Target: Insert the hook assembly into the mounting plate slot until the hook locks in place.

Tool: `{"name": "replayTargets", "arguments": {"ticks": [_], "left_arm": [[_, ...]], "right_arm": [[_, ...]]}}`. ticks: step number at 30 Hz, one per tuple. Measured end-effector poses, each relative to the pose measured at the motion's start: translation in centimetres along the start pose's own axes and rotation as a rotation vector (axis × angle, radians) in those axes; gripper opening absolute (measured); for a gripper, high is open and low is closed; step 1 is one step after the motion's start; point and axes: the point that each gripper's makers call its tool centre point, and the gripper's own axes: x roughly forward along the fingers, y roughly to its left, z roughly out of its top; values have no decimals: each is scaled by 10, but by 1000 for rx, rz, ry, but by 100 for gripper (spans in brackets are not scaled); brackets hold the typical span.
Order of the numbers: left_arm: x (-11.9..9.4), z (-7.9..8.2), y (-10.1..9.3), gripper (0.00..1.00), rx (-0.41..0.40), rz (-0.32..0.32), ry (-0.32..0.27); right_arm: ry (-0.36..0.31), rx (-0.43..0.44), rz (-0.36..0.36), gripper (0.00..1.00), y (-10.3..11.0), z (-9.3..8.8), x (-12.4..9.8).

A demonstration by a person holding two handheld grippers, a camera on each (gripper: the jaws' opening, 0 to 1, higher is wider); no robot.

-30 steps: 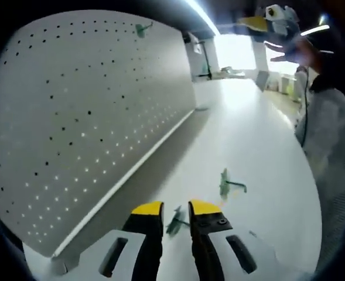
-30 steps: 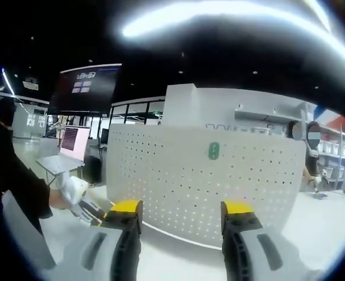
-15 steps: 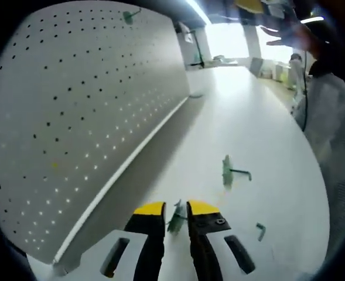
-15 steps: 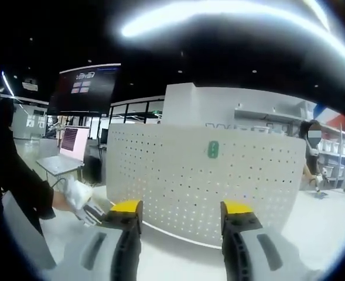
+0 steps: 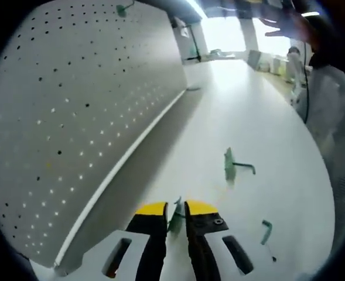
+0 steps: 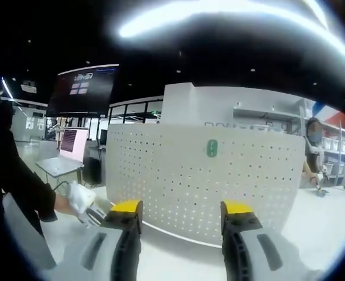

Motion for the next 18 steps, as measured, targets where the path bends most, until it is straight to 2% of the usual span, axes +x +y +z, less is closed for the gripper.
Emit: {"name": "replayTargets", "arguments": {"ticks": [9, 18], "left_arm": [[3, -2, -1, 4, 25, -3, 23], [4, -3, -1, 3, 41, 0, 42]], "right_arm": [[3, 6, -1, 52, -1, -2, 0], [3, 3, 3, 52, 0, -2, 0]]}}
